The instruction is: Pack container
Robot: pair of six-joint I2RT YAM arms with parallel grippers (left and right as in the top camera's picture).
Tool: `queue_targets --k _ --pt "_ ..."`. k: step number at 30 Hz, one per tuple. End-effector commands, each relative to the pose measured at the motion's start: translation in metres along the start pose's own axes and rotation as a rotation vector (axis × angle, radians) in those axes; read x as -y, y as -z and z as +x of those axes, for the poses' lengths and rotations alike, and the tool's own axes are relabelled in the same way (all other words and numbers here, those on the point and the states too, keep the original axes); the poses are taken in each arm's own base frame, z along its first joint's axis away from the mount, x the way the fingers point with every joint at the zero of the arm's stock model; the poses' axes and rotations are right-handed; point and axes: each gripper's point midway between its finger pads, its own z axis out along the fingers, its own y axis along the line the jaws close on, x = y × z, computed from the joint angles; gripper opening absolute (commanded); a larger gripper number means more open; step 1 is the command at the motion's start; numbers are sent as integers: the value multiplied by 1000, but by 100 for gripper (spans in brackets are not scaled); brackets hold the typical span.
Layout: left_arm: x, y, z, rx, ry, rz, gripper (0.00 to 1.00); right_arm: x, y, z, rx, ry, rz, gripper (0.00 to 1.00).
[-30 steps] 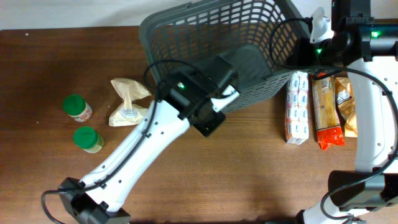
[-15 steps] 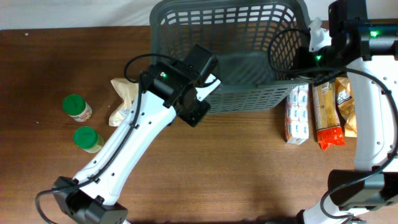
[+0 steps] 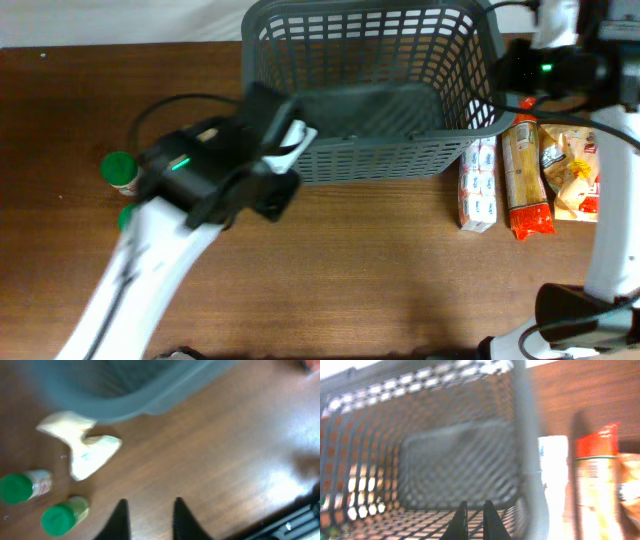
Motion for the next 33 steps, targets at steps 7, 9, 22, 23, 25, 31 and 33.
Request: queue_targets --k 7,9,22,23,25,31,33 --pt "-92 75 44 164 307 -250 30 86 5 -13 31 -185 149 4" --pt "-102 78 51 161 348 -276 30 90 -5 -11 9 -192 151 4" --pt "-123 80 68 118 439 -326 30 59 -87 14 -183 -149 64 4" --pt "-123 79 69 114 439 -325 30 55 -89 14 -184 -137 58 4" --pt "-122 79 71 108 439 -323 30 46 -91 16 -189 -121 48 4" --pt "-119 78 77 79 438 -317 30 29 -95 19 -202 -89 29 4" --pt "-118 78 79 70 438 -315 30 24 -96 21 -206 -81 23 4"
